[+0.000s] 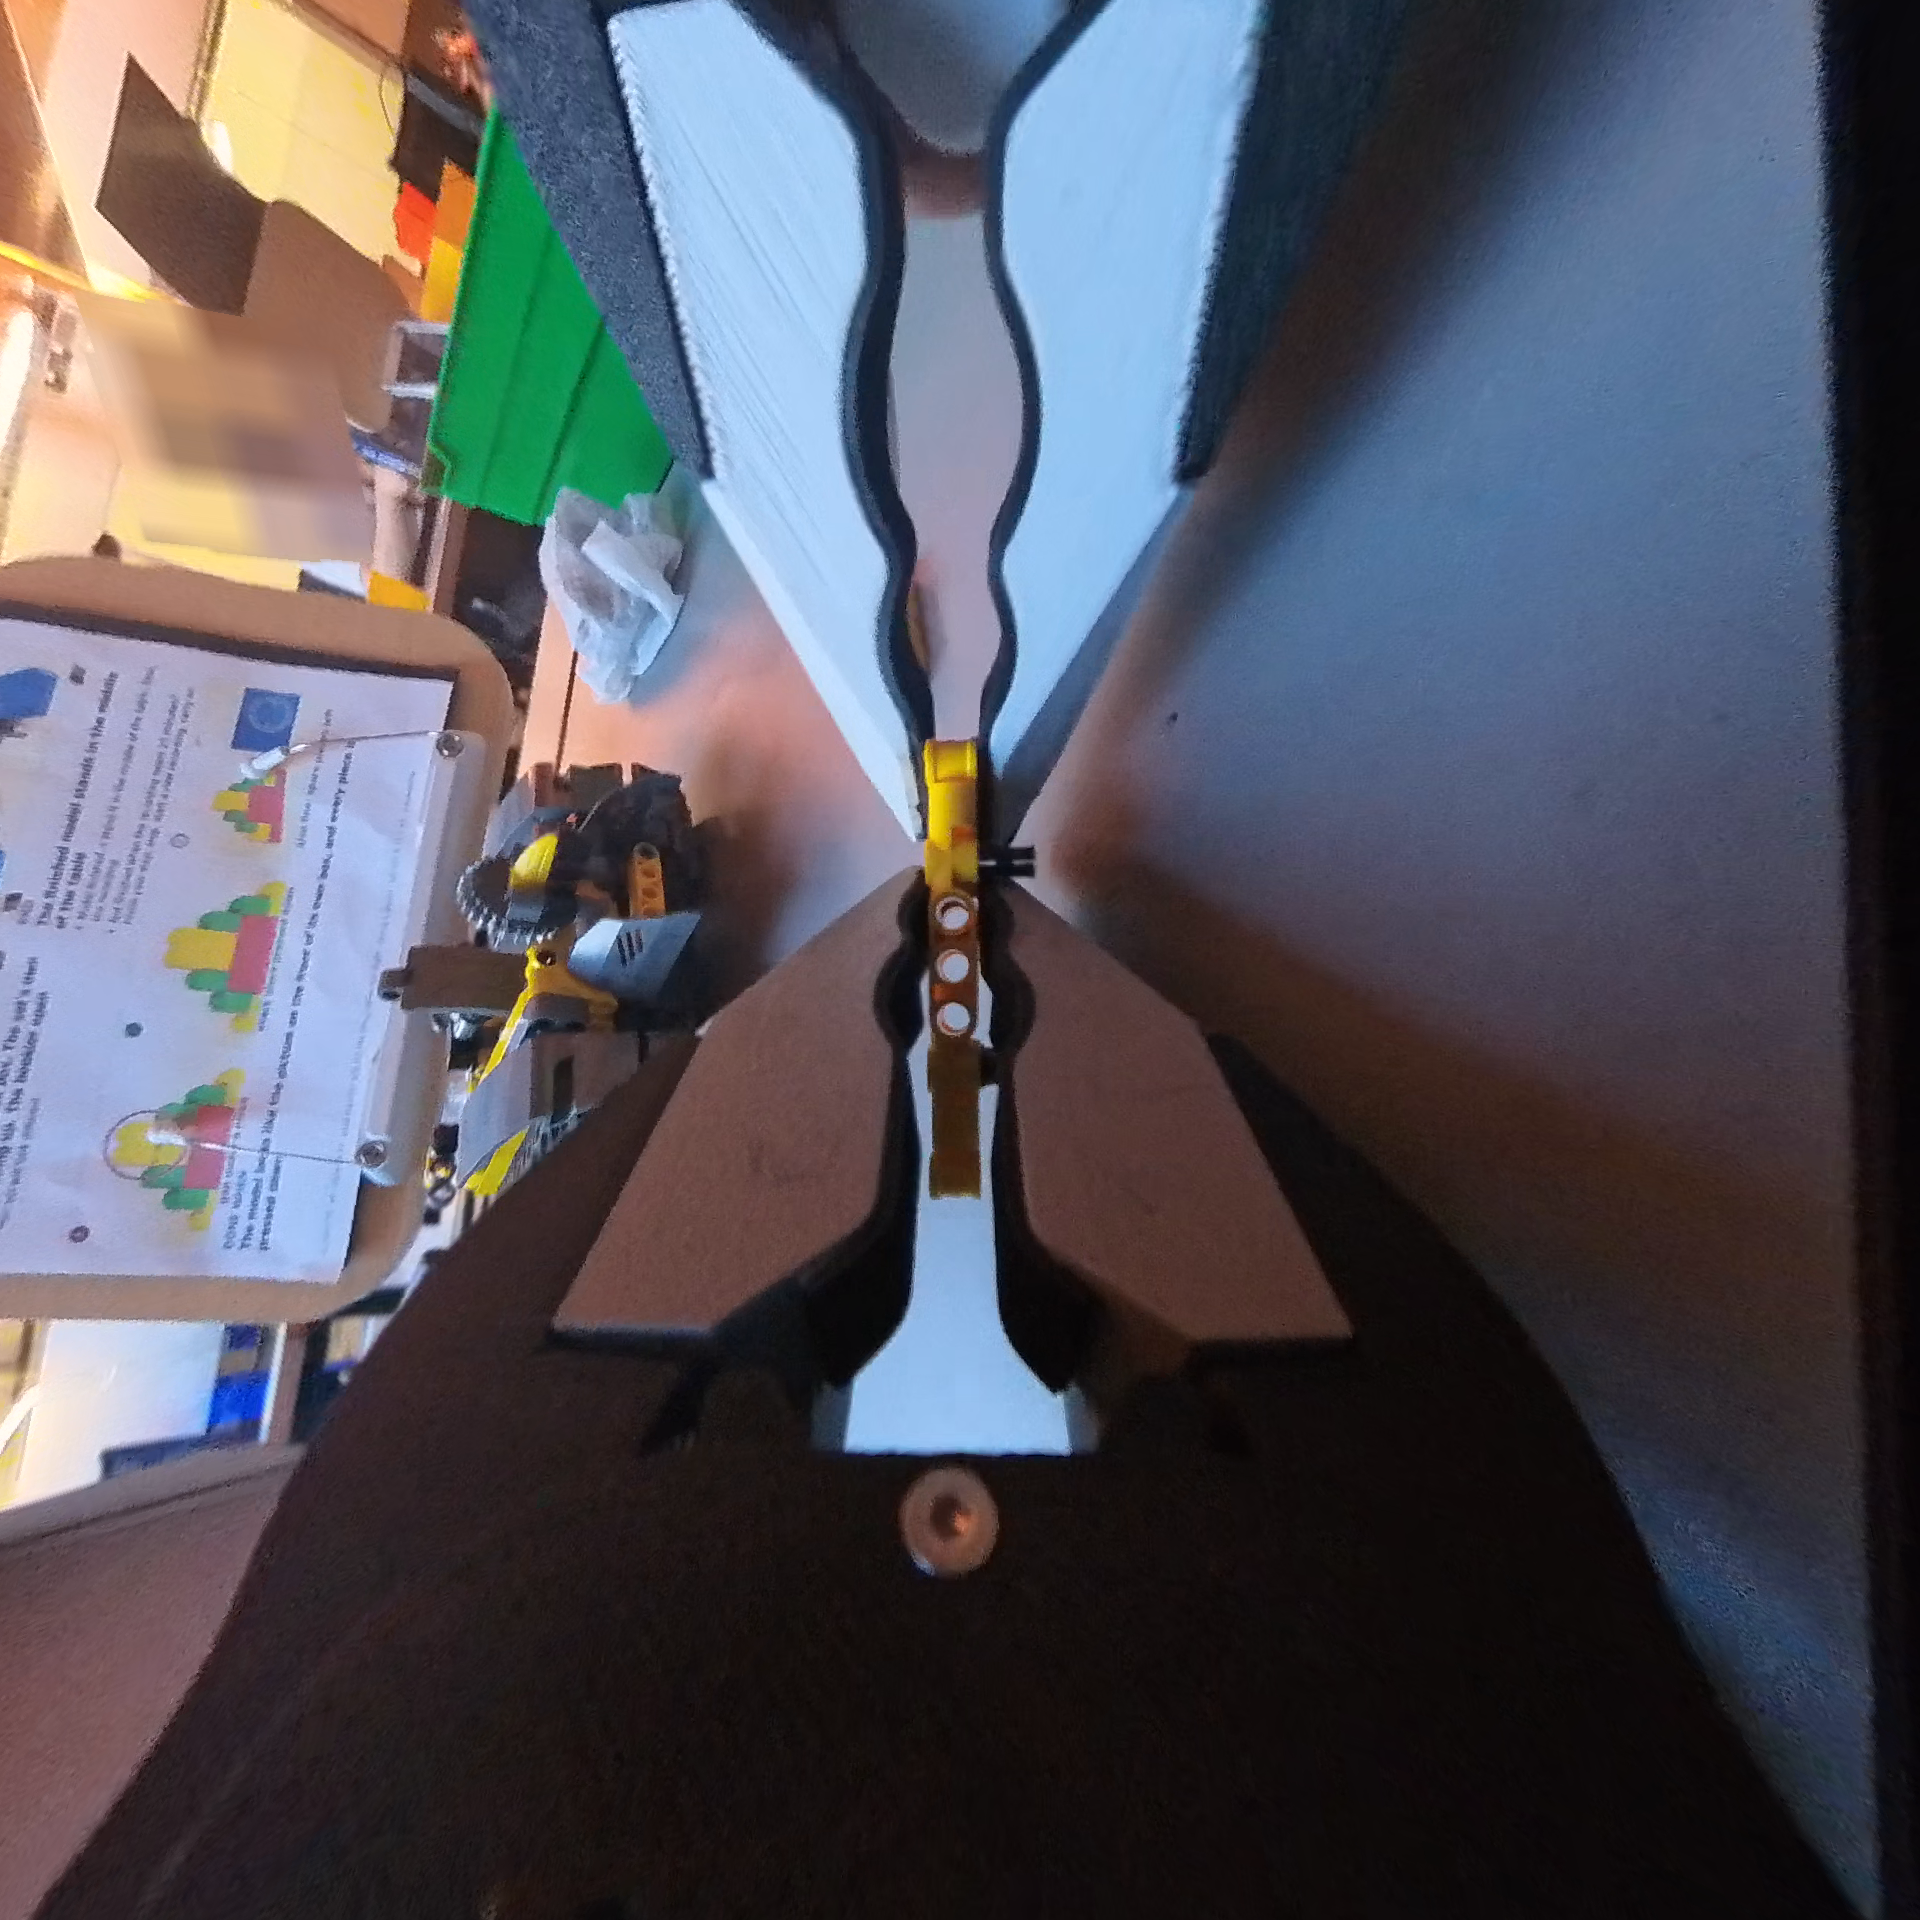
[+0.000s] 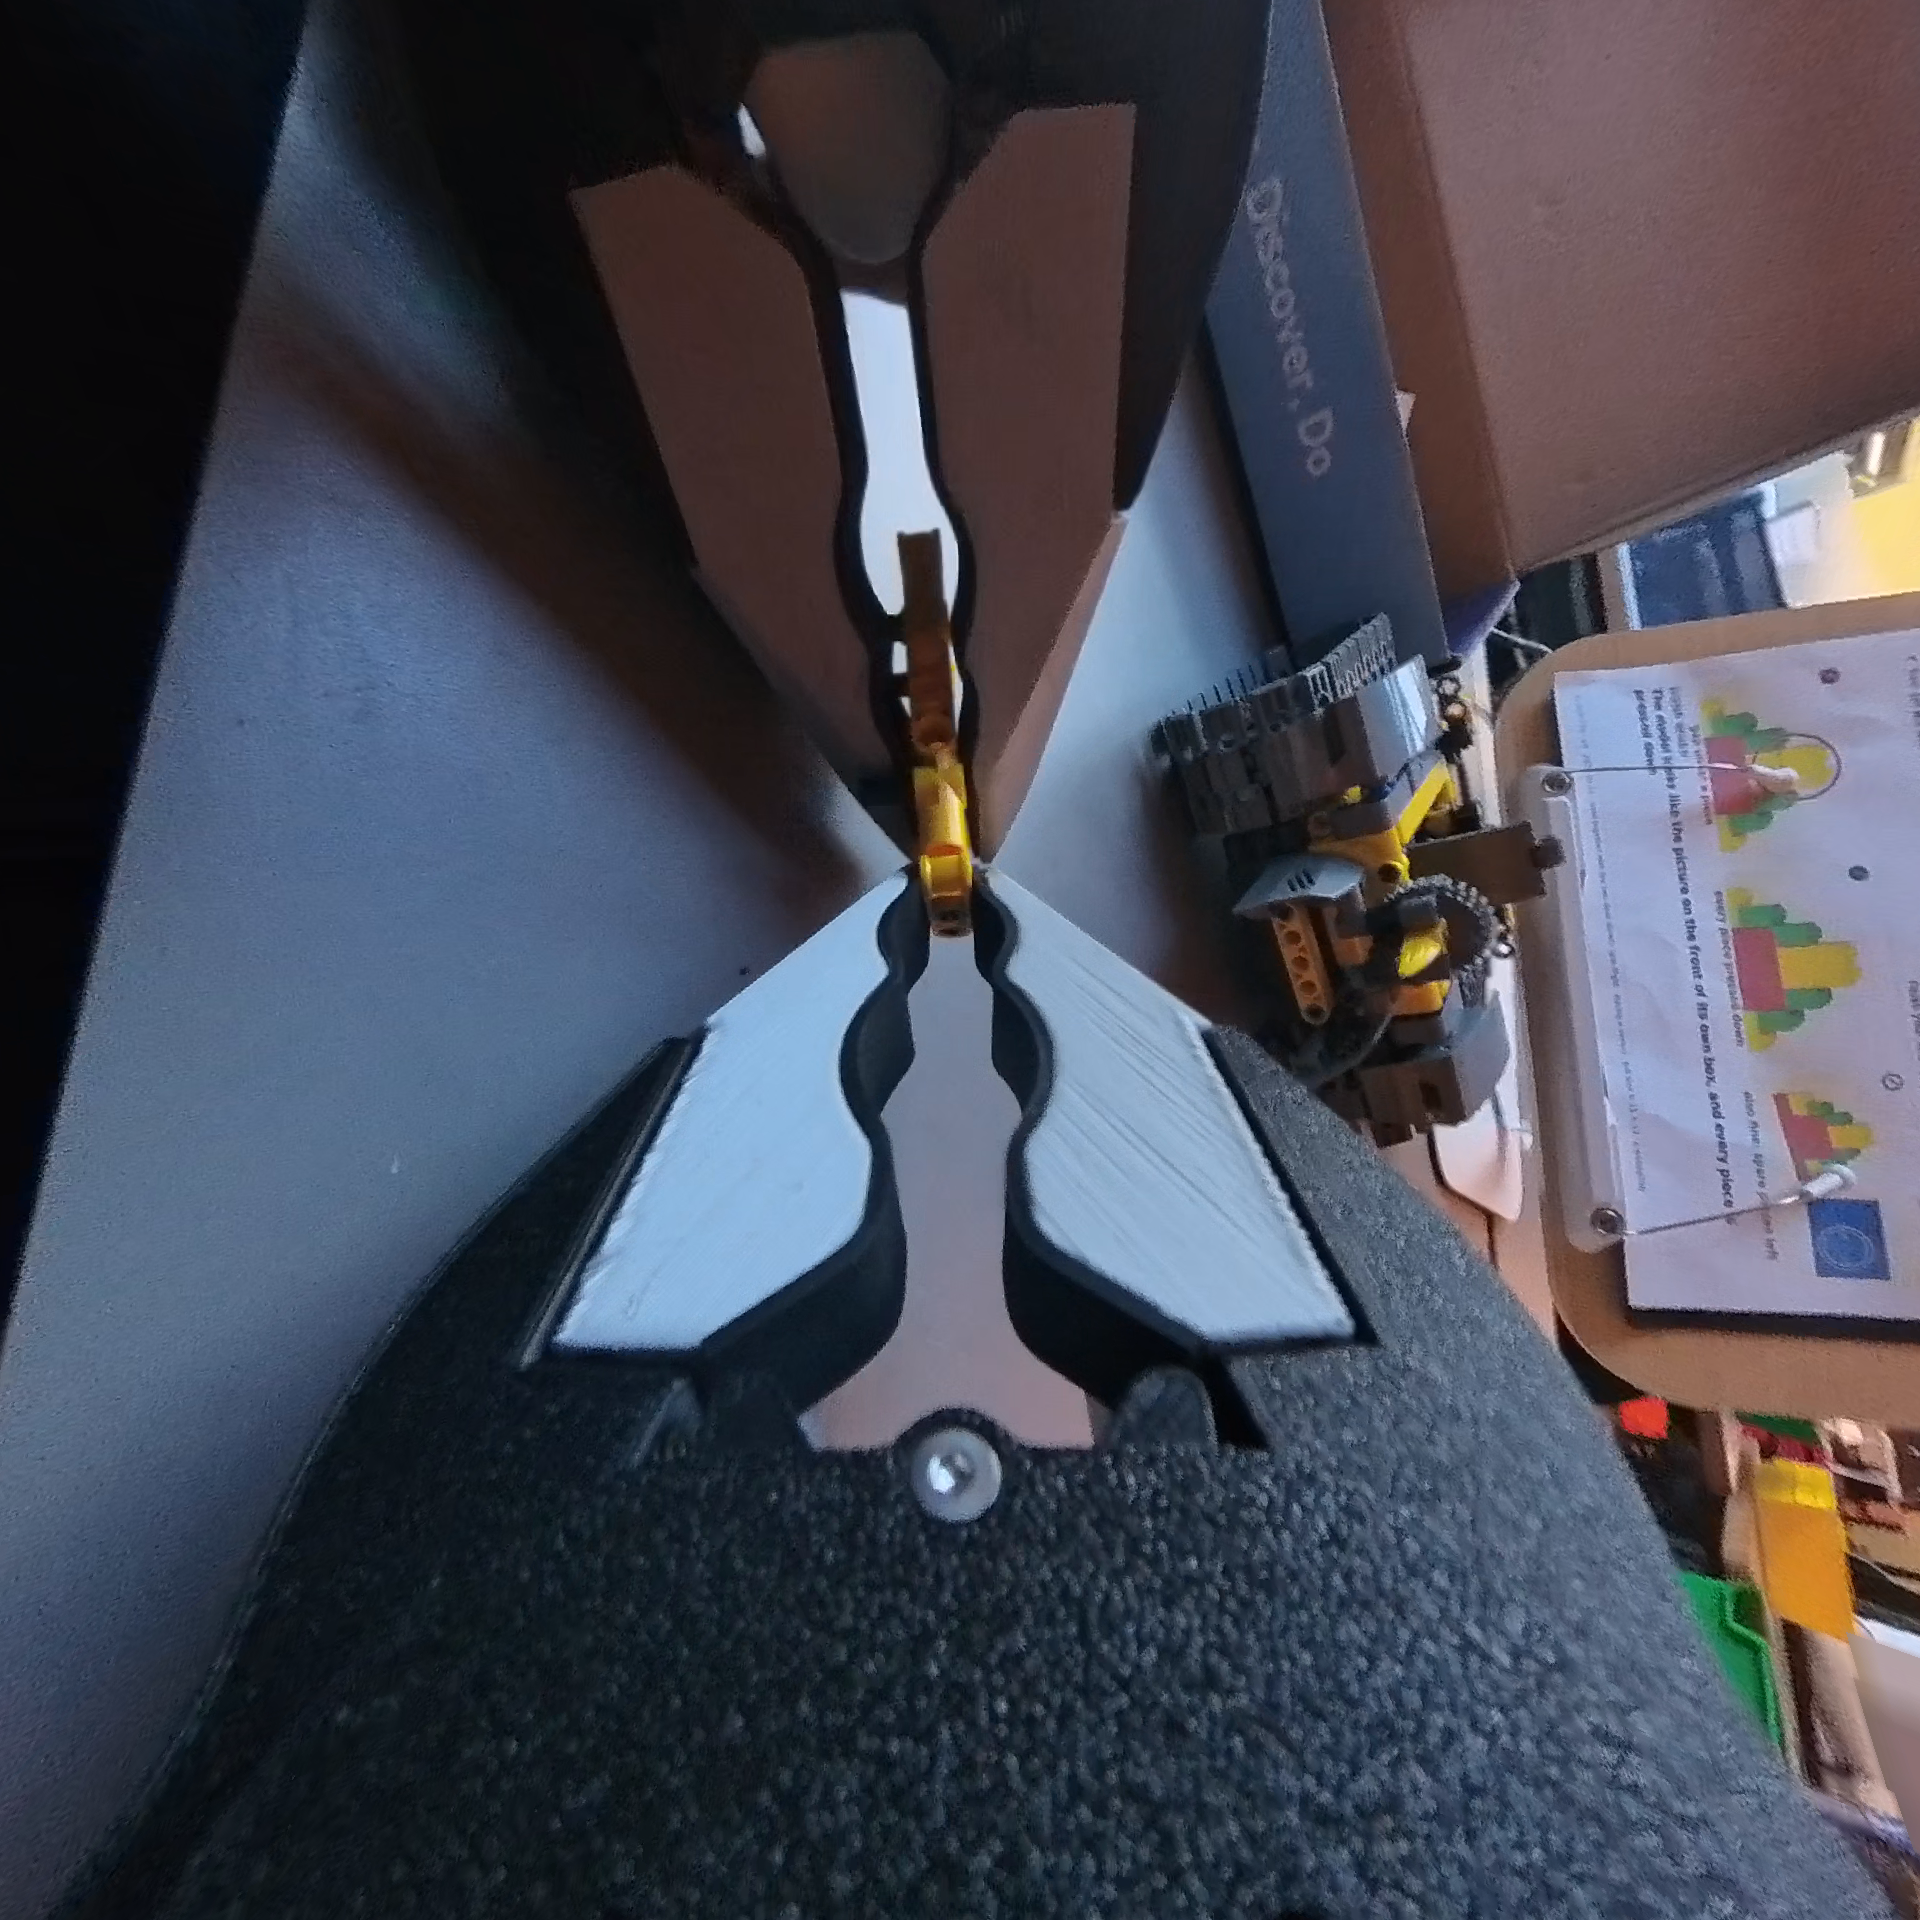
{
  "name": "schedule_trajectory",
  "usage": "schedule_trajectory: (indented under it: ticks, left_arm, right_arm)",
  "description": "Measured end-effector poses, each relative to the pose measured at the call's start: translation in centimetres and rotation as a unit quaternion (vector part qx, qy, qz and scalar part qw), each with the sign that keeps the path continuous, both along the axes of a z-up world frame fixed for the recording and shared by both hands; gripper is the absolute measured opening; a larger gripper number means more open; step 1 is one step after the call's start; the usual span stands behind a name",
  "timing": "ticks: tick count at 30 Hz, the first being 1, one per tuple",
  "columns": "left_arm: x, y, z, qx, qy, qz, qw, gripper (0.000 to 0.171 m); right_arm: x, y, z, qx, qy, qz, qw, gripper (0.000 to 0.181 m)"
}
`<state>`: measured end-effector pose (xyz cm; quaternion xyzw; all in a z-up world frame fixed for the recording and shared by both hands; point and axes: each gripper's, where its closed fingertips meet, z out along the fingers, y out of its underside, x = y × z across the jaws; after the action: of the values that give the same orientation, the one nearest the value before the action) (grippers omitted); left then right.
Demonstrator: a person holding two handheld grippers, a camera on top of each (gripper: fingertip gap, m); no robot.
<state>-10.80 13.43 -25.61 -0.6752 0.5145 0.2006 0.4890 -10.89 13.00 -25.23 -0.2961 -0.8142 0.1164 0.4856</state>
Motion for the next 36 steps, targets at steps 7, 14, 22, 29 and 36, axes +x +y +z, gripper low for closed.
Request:
schedule_trajectory:
  ticks: [7,14,22,29,36]
  left_arm:
    - [-0.6,-0.2,0.5,0.026,0.03,0.027,0.999,0.007]
    - [-1.2,-0.4,0.3,0.035,0.075,0.065,0.994,0.006]
    - [-2.3,-0.8,0.6,0.014,0.088,0.117,0.989,0.006]
    - [-2.7,-1.9,1.2,-0.005,0.027,0.121,0.992,0.005]
    - [-2.7,-2.5,1.1,0.001,0.046,0.121,0.992,0.006]
  right_arm:
    - [-0.2,0.1,0.3,0.052,0.026,-0.028,0.998,0.006]
    - [-0.5,0.1,-0.1,0.049,0.02,-0.047,0.998,0.006]
    - [-1.6,0.0,-0.1,0.022,0.012,-0.052,0.998,0.006]
    - [-2.0,-0.9,0.5,0.019,0.028,-0.044,0.998,0.006]
    - [-1.9,-1.6,0.5,0.027,0.031,-0.032,0.999,0.006]
